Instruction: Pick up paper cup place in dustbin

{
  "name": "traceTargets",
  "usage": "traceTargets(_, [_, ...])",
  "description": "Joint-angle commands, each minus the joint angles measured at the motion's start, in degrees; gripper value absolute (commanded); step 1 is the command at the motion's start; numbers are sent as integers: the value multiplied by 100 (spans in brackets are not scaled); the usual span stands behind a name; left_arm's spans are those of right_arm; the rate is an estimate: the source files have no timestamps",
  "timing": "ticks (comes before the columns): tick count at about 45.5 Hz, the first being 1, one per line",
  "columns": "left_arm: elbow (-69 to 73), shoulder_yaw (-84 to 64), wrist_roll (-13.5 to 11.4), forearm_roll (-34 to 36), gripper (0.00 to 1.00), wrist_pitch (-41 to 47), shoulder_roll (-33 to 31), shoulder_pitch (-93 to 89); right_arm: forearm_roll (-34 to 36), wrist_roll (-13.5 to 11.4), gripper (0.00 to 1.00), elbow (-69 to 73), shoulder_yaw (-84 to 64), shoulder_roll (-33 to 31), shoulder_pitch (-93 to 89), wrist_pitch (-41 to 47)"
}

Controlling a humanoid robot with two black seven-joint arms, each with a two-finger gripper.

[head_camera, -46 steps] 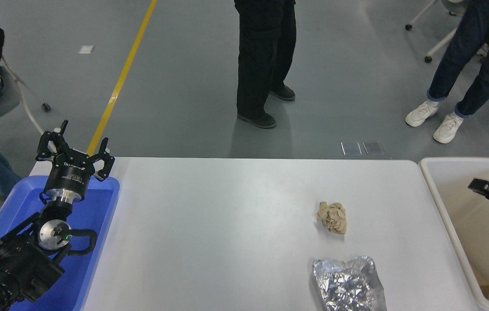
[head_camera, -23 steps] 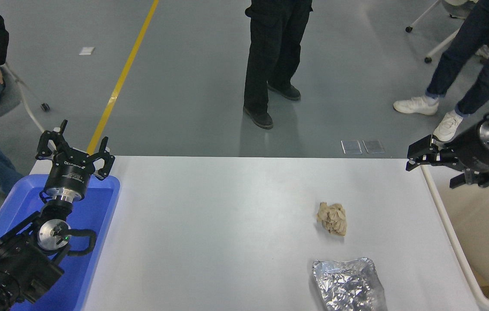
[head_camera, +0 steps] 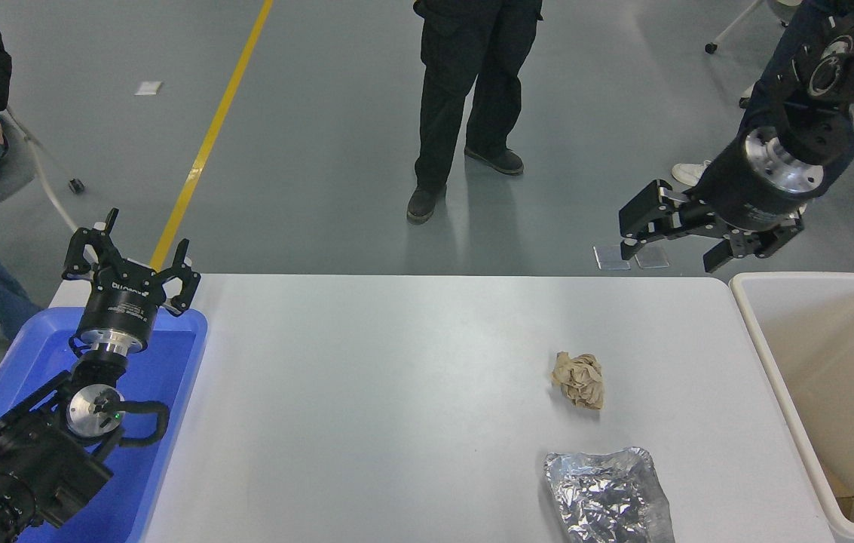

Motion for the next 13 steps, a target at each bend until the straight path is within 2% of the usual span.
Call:
traceTargets(1, [-4,6,0,0,98,2,0,0,-1,-8,100,-18,-31,453,48,41])
traceTargets(13, [-4,6,9,0,98,2,0,0,8,-8,100,-35,-5,453,83,41])
